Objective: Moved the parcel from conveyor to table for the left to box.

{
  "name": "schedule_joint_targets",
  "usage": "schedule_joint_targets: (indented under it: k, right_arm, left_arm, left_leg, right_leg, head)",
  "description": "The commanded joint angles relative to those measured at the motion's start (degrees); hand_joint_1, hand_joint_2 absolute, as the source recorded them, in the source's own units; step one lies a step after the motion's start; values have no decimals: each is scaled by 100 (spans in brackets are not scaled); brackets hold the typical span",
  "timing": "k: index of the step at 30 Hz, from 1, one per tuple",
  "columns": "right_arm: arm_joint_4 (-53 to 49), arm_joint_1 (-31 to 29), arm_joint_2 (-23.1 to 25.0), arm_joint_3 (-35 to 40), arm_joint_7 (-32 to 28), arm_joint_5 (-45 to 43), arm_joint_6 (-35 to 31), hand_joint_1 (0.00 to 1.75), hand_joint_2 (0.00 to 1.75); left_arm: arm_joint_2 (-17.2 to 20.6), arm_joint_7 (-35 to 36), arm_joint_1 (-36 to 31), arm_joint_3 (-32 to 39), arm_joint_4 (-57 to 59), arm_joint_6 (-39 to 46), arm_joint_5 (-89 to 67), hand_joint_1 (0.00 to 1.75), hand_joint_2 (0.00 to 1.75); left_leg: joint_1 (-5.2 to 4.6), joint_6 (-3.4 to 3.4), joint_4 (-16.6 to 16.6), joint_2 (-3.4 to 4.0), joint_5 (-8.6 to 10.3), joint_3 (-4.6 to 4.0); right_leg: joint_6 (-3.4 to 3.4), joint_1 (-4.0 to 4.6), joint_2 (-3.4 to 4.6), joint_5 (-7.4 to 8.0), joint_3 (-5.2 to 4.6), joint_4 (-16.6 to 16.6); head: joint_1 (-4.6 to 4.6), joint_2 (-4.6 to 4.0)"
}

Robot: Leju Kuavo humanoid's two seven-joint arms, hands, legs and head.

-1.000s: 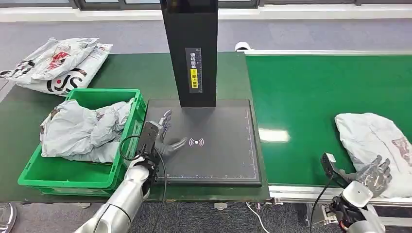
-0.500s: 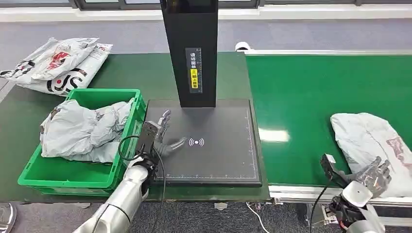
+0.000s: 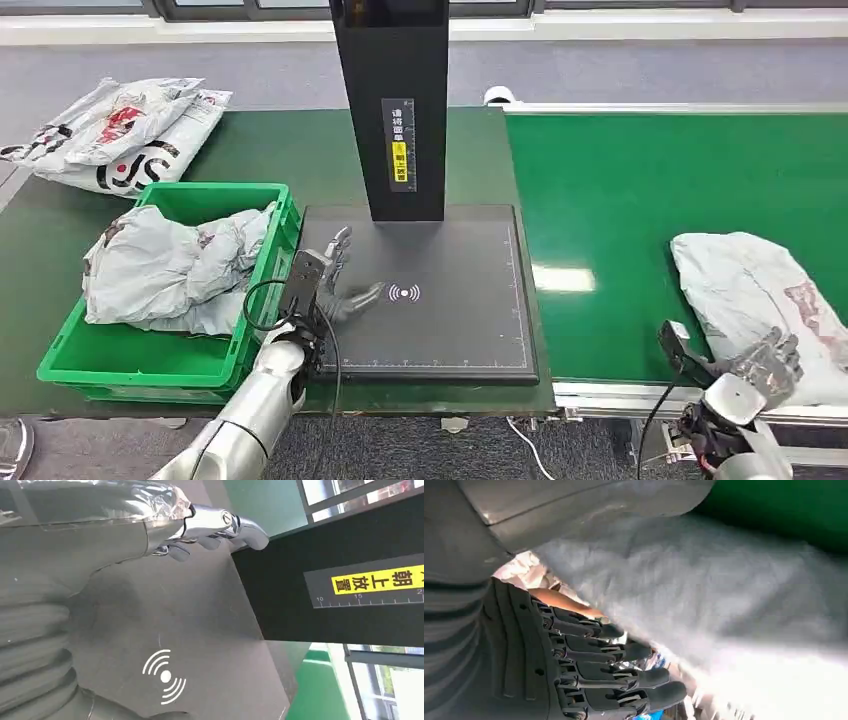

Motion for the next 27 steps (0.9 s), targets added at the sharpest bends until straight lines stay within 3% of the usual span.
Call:
schedule_joint_targets:
  k: [1, 6, 17, 20, 21, 24, 25, 27]
  right_arm:
    - [504, -217, -14, -539, -467, -613, 1850, 175, 175]
    - [452, -250, 11, -427, -360, -371, 1415, 175, 175]
    - [468, -288, -96, -369, -507, -257, 1310, 175, 175]
    - [386, -261, 25, -309, -428, -195, 873, 175, 175]
    - [288, -261, 95, -296, -479, -161, 453, 175, 175]
    - [99, -392, 251, -305, -937, -176, -740, 175, 175]
    - [-85, -454, 369, -458, -1516, -468, -1391, 175, 175]
    - [-1843, -45, 787, -911, -2652, -999, -1610, 175, 175]
  left_arm:
    - [75, -35, -379, 68, 615, -118, -5, 0, 175]
    - [104, -87, -214, 116, 452, -74, 46, 0, 175]
    - [112, -68, -175, 143, 416, -37, 68, 0, 175]
    - [104, -57, -124, 161, 320, 10, 67, 0, 175]
    - [101, -44, -97, 172, 274, 36, 65, 0, 175]
    - [102, -4, 7, 204, 111, 118, 43, 0, 175]
    - [120, 12, 65, 229, 28, 169, 28, 0, 175]
    - [129, 16, 104, 286, -27, 309, -28, 0, 175]
  left_leg:
    - [1, 4, -1, 3, -3, 9]
    - [3, 19, -2, 12, -9, 31]
    - [4, 22, -2, 18, -11, 49]
    - [4, 22, -4, 19, -12, 54]
    - [6, 21, 4, 17, -14, 48]
    - [4, 23, -4, 31, -14, 53]
    - [3, 21, 6, 34, -17, 42]
    - [-1, 21, 5, 42, -16, 39]
  right_leg:
    - [2, 2, -2, -1, 10, -4]
    - [9, 10, -1, -3, 37, -12]
    - [17, 11, 4, 4, 64, -29]
    - [17, 11, 8, 4, 67, -30]
    - [17, 12, 10, 3, 62, -24]
    - [17, 11, 22, 7, 64, -31]
    - [16, 10, 26, 5, 52, -19]
    - [16, 5, 31, 7, 44, -14]
  head:
    - [0, 2]
    - [-2, 0]
    - [0, 0]
    - [0, 2]
    - [0, 0]
    - [0, 2]
    - [0, 2]
    - [0, 0]
